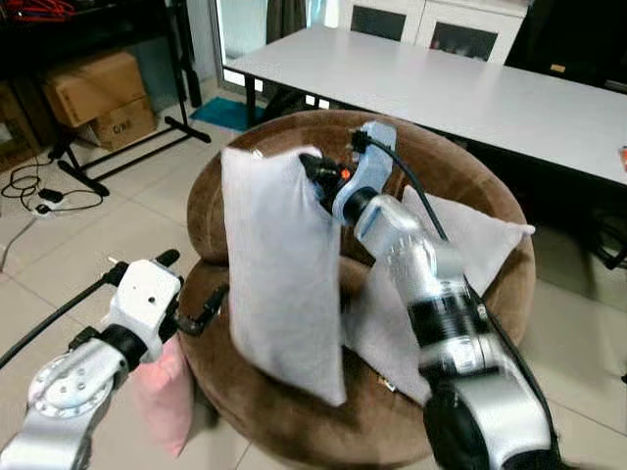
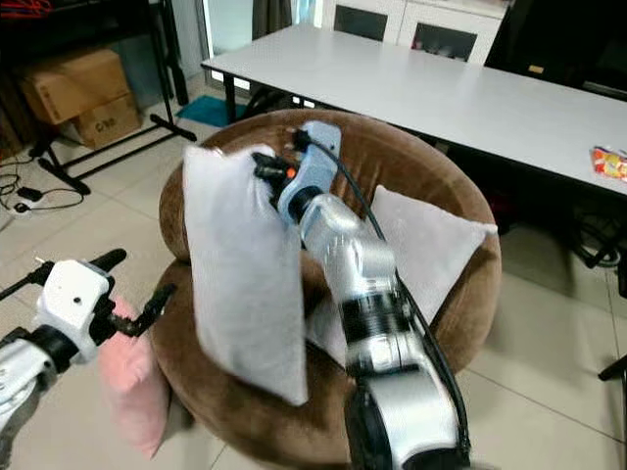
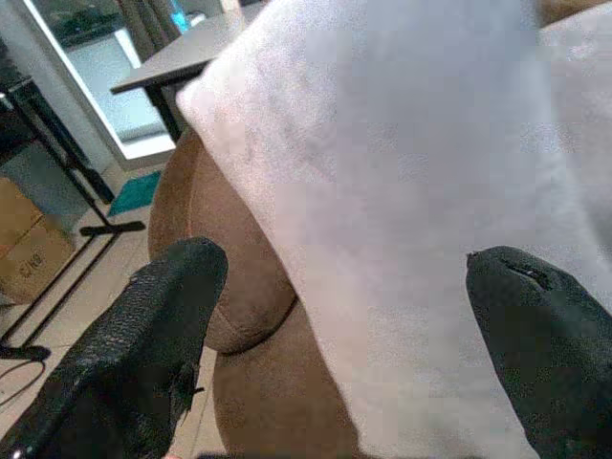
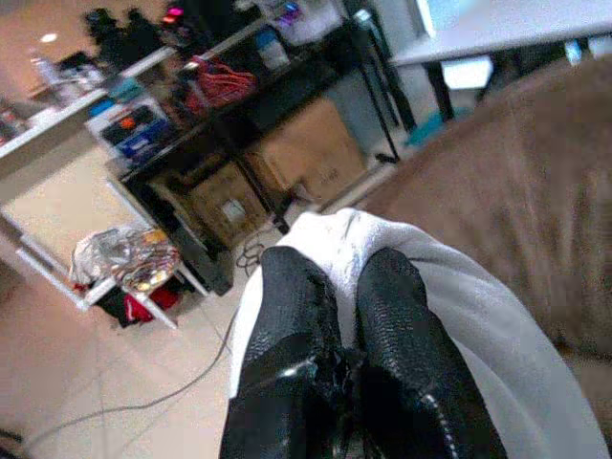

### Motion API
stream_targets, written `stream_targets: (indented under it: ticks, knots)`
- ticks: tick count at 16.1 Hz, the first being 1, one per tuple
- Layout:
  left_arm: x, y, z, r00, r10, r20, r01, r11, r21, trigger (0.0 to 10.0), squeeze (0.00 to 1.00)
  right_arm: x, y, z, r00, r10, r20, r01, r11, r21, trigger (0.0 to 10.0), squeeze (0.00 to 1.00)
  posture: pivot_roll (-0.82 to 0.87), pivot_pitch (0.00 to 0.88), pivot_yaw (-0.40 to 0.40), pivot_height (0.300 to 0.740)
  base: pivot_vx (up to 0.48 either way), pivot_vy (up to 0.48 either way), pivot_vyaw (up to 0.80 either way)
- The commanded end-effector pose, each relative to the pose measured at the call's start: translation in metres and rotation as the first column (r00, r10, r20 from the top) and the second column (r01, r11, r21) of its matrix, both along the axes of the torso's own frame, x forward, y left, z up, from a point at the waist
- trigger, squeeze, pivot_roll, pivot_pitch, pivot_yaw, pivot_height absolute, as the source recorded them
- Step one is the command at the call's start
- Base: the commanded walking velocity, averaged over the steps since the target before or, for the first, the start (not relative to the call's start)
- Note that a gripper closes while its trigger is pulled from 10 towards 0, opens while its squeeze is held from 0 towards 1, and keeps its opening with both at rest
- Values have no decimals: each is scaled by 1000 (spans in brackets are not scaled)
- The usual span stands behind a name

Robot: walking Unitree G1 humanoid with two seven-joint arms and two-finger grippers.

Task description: Move the pillow to the sofa from floor

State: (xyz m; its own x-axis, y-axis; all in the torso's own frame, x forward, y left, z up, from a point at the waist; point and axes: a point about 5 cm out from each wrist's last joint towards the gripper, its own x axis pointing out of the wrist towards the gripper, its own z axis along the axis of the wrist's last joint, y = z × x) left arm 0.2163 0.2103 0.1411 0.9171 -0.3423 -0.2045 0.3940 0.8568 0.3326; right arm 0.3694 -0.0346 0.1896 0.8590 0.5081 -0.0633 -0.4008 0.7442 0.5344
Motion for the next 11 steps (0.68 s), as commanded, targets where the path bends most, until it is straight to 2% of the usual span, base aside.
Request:
stream_targets:
  ticks: [1, 3, 5, 7, 8, 9, 10, 11]
  knots:
    - [-2, -1, 3, 1000, -18, -7, 18, 1000, -1, 10000, 0, 4, 22, 20, 1000, -2, 11, 0, 991, 133, 10000, 0, 44, 0, -30, 740, 0, 0, 0]
    - [-6, -2, 3, 999, -34, -23, 34, 999, 7, 10000, 0, 20, 6, 11, 991, -110, -80, 125, 967, 223, 10000, 0, 54, 0, -30, 740, 0, 0, 0]
    - [-7, -2, 5, 999, -39, -28, 40, 999, 10, 10000, 0, 34, -32, 1, 945, -283, -163, 319, 908, 273, 10000, 0, 63, 0, -31, 740, 0, 0, 0]
    - [-8, -2, 5, 998, -46, -35, 47, 999, 11, 10000, 0, 38, -58, -8, 900, -380, -214, 427, 866, 259, 10000, 0, 66, 0, -30, 740, 0, 0, 0]
    - [-8, -3, 5, 998, -52, -47, 53, 999, 13, 10000, 0, 38, -83, -21, 849, -470, -243, 517, 834, 194, 10000, 0, 63, 0, -30, 740, 0, 0, 0]
    - [-9, -3, 2, 996, -56, -64, 57, 998, 14, 10000, 0, 33, -105, -40, 788, -550, -277, 592, 801, 91, 10000, 0, 58, 0, -29, 740, 0, 0, 0]
    - [-9, -4, 1, 996, -58, -69, 59, 998, 15, 10000, 0, 30, -113, -46, 767, -575, -284, 612, 789, 55, 10000, 0, 56, 0, -28, 740, 0, 0, 0]
    - [-9, -5, 0, 995, -64, -75, 65, 998, 10, 10000, 0, 24, -127, -61, 730, -618, -290, 640, 768, -24, 10000, 0, 50, 0, -25, 740, 0, 0, 0]
